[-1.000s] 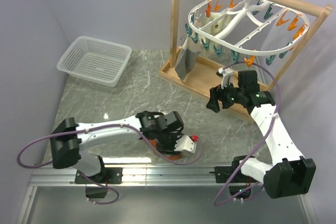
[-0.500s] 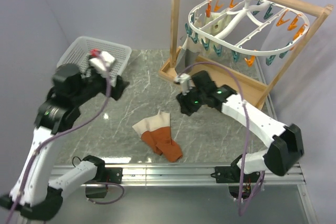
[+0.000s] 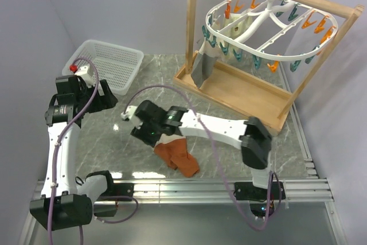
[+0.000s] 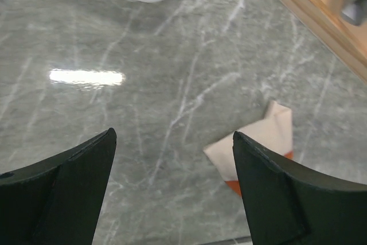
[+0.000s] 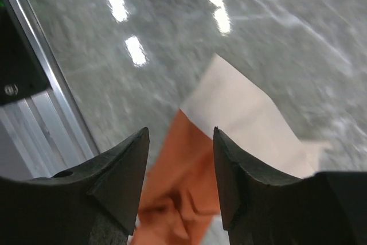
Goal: Clip the underwear to the hanger
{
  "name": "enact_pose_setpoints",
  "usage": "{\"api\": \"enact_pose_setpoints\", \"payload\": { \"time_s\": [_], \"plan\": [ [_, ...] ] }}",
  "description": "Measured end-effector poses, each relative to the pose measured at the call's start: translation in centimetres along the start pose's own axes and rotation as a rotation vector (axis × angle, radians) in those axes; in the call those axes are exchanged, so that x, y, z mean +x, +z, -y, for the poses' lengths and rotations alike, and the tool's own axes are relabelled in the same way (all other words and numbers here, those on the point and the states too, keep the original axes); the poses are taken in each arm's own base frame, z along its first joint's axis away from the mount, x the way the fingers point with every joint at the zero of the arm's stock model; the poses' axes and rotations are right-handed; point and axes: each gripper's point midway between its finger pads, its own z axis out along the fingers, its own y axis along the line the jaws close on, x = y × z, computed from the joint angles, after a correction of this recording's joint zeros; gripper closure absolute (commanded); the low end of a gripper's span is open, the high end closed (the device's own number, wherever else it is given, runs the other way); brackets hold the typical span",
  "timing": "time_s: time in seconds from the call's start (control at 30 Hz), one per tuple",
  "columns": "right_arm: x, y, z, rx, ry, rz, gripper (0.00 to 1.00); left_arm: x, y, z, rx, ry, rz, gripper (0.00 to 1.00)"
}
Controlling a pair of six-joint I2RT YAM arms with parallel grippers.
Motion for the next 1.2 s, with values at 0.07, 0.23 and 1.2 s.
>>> {"api": "enact_pose_setpoints", "payload": {
  "time_s": [0.07,0.23,1.2],
  "plan": [
    [-0.4,2.1,-1.2,-0.012,-0.001,-0.021,0.46,0.4,-0.1,0.7,0.040,-0.005,-0.014,0.12],
    [1.3,6.7,-1.7,0.004,0.030,-0.107,0.46,0.6,-0.3,1.2,0.071,-0.010,-0.023,0.11],
    [0.7,0.5,1.6,-0.011,0.135,-0.076,1.00,0.7,0.8,2.2,0.165,-0.003,-0.010,0.17]
  ]
}}
